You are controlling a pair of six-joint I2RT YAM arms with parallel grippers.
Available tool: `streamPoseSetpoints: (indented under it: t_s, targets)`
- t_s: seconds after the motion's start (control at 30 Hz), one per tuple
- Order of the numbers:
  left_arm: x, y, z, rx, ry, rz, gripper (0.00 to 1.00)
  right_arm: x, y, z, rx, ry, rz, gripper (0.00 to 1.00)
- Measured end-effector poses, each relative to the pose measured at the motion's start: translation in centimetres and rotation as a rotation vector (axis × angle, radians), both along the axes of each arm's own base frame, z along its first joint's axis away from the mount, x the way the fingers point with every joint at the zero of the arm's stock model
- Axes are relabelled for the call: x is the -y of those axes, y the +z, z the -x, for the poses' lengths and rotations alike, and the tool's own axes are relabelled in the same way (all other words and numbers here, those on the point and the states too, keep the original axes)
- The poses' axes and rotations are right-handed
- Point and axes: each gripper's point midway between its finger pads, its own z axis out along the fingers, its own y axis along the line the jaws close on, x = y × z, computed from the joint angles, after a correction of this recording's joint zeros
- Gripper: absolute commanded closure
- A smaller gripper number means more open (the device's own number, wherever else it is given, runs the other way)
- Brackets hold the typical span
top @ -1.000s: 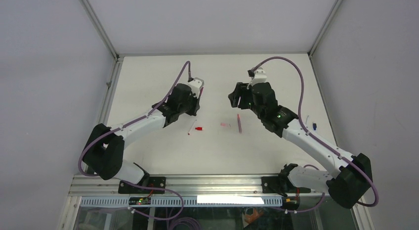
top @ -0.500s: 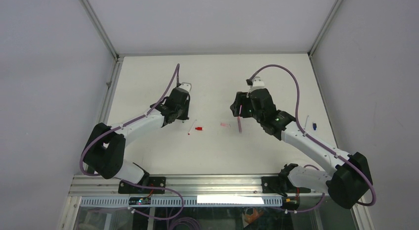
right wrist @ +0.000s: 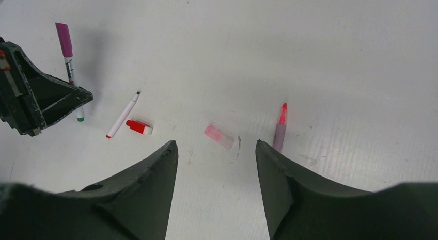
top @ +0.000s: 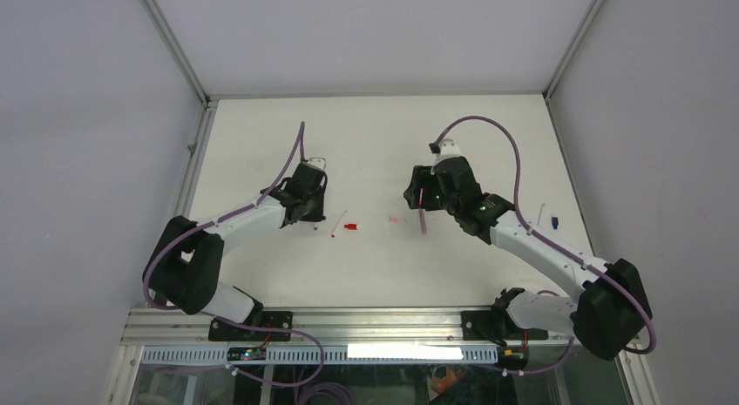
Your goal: Insert the pens into the pen caps
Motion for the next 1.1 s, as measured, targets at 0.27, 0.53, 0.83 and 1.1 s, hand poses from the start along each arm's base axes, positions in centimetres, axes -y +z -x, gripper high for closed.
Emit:
streamPoseSetpoints:
  t_s: [0.27, 0.53, 0.83, 1.1]
  targets:
    - [0.4, -1.5, 0.9, -0.071, 0.001, 0.045, 0.98, -0.5, -3.0, 0.1, -0.083, 0.015, 0.042, 0.41]
    - [1.1, -2.3, 1.2, -0.107, 0.0, 0.08, 0.77, -0.9, -4.5, -0.3, -0.14, 0.011, 0.068, 0.41]
    - [1.6, -2.2, 0.9, -0.11, 0.01, 0.125, 0.56, -1.3, -5.5, -0.9, -0.192, -0.007, 0.1, 0.5]
    - [1.3, -2.1, 0.5, -0.103, 0.022, 0.141, 0.52, -6.5, -4.9, 0.3, -0.186, 0.119, 0.122, 0.55]
